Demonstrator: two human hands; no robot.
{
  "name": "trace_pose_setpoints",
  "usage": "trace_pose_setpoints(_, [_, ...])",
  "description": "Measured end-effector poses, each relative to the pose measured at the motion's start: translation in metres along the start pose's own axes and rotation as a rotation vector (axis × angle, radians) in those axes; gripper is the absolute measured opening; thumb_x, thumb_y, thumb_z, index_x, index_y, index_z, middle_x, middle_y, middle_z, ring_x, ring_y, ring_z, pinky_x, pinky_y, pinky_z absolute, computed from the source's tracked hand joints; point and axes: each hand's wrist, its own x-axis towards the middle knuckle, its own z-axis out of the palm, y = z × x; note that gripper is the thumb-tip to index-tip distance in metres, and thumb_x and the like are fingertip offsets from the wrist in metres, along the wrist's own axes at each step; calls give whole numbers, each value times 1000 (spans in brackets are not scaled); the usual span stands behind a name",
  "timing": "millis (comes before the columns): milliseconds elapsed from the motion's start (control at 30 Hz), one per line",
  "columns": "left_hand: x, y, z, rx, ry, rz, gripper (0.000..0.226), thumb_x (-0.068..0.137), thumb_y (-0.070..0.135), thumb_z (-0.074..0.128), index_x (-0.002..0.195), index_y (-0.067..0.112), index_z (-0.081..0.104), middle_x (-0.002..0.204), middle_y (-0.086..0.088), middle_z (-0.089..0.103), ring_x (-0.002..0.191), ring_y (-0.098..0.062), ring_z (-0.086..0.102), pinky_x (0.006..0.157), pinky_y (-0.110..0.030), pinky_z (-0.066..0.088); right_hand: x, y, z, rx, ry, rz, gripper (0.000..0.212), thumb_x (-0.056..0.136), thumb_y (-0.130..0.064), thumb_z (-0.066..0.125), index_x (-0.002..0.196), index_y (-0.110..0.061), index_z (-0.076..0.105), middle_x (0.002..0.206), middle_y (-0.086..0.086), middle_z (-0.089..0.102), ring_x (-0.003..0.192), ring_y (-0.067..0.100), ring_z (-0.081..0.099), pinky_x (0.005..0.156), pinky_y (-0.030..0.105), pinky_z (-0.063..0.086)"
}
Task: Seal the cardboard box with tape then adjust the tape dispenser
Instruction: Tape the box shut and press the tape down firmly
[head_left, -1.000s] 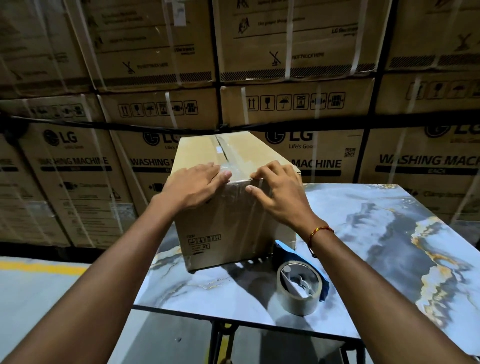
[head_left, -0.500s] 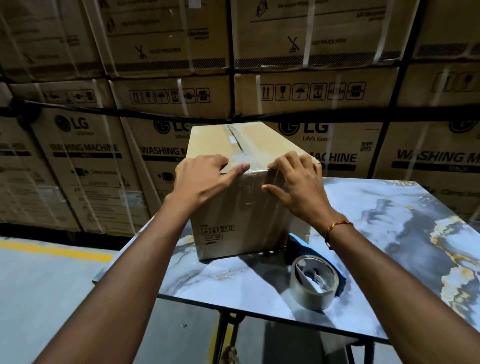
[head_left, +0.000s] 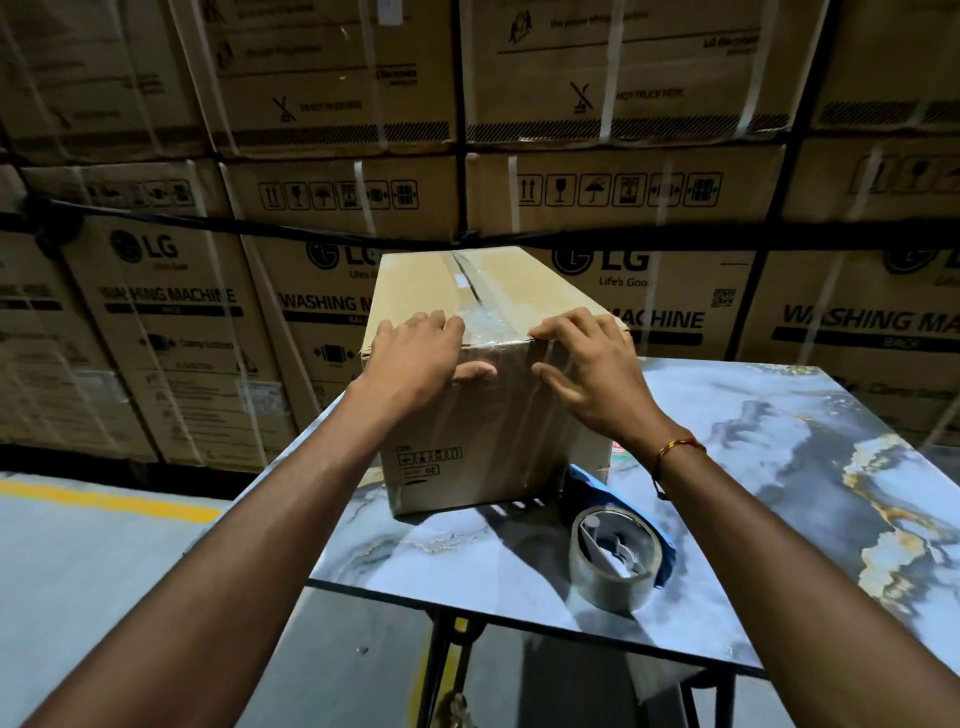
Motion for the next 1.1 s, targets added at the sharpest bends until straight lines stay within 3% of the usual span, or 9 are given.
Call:
trace_pose_setpoints(233, [-1,-13,3,-4,-43,107,85,75,60,72,138,14,37,137,-12,50,128,-31,46,100,-46,40,3,-11,11,-20,88,62,39,92,-53,60,116,-22,60,119,3,57,113,26,48,99,42,36])
trace_pose_setpoints(433, [-1,-13,3,-2,-73,91,99,71,55,79,147,14,30,147,-13,44,135,-32,42,107,-47,37,5,-23,23,-226,177,92,59,91,-73,36,105,-19,54,109,6,56,100,30,50,87,46,40])
trace_pose_setpoints(567, [2,-15,1,-21,-119,94,97,78,57,72,151,13,26,158,-16,33,144,-33,33,115,-50,32,1,-15,26,-290,152,23,65,87,-75,38,112,-17,53,115,9,55,102,33,50,88,47,37])
trace_pose_setpoints(700, [2,-11,-6,-67,-155,64,86,89,65,50,151,10,28,158,-19,31,145,-33,31,116,-50,28,-3,-8,22,-324,100,-61,71,76,-74,60,120,-19,49,123,10,54,109,34,50,92,49,39])
trace_pose_setpoints(800, [-1,-1,-4,-103,-85,-20,86,86,78,33,138,11,45,141,-16,50,131,-33,46,106,-53,35,-4,-4,18,-293,70,-83,73,73,-64,73,126,-22,47,127,8,53,113,33,48,96,49,38])
trace_pose_setpoints(900, [-5,11,8,-67,68,-98,87,81,86,23,124,15,52,130,-11,59,124,-30,52,101,-54,37,-4,2,14,-220,62,-86,64,81,-58,70,130,-23,50,132,6,52,117,31,46,99,45,34])
trace_pose_setpoints(1100, [-11,9,25,64,301,-56,78,83,83,31,119,18,53,123,-6,62,114,-28,56,91,-47,39,-5,2,19,-159,84,-47,52,89,-54,62,130,-24,52,131,5,53,118,29,46,103,46,36])
